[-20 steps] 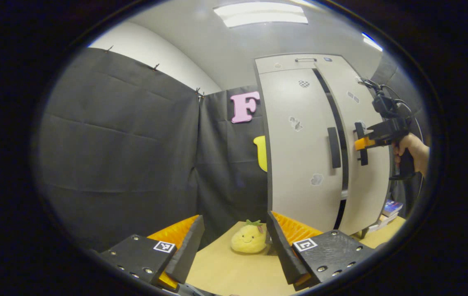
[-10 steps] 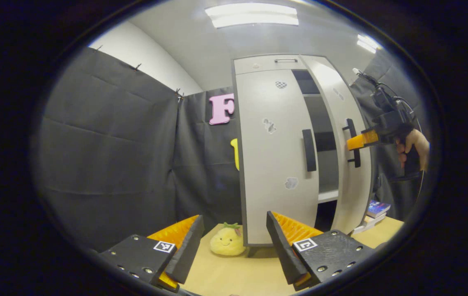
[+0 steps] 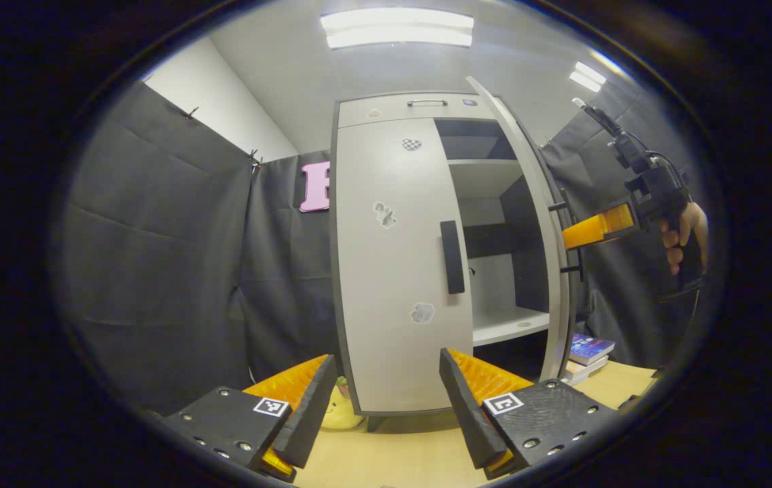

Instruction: Open the right door of the double-door shoe cabinet with the right hand, and open the left door with the left hand.

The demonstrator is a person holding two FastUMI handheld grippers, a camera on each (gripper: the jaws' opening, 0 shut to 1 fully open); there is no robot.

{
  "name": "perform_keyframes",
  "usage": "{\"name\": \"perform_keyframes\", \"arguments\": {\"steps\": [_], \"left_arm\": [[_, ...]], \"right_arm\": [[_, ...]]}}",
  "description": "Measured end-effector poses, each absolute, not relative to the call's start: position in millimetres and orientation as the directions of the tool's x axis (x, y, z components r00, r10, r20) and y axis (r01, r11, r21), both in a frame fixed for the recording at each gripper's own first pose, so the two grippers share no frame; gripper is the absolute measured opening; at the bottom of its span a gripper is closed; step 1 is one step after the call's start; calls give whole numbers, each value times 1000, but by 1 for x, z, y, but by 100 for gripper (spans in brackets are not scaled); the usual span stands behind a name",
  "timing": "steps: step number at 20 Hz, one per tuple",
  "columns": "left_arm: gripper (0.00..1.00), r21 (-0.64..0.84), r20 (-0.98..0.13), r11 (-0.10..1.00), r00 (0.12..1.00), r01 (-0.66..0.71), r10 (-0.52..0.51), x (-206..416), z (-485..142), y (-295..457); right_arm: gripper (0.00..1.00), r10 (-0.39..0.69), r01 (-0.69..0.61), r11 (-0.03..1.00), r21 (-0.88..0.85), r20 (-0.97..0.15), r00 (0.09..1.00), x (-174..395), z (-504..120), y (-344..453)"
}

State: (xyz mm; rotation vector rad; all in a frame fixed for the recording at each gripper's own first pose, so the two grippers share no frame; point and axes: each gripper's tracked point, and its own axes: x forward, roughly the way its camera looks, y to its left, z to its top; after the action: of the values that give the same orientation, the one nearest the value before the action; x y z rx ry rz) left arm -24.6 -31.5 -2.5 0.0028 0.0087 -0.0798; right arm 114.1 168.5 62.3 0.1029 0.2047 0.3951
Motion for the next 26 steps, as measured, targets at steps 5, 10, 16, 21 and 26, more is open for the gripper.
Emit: {"name": "perform_keyframes", "arguments": {"steps": [5, 10, 16, 21, 26], "left_arm": [[89, -18, -5, 990, 990, 141, -141, -21, -1, -61], [89, -22, 0, 984, 984, 179, -179, -16, 0, -83], [89, -21, -10, 980, 981, 195, -196, -10, -3, -99], [89, -4, -2, 980, 980, 197, -197, -10, 1, -104], [88, -21, -4, 978, 978, 208, -208, -11, 1, -112]], "right_arm": [[8, 374, -353, 925, 140, -177, 911, 102, 64, 143], [11, 365, -348, 930, 121, -176, 914, 94, 64, 121], [10, 355, -344, 934, 94, -162, 921, 91, 64, 95], [7, 286, -278, 958, 68, -158, 945, 89, 65, 58], [6, 177, -169, 984, 59, -154, 972, 96, 64, 11]]}}
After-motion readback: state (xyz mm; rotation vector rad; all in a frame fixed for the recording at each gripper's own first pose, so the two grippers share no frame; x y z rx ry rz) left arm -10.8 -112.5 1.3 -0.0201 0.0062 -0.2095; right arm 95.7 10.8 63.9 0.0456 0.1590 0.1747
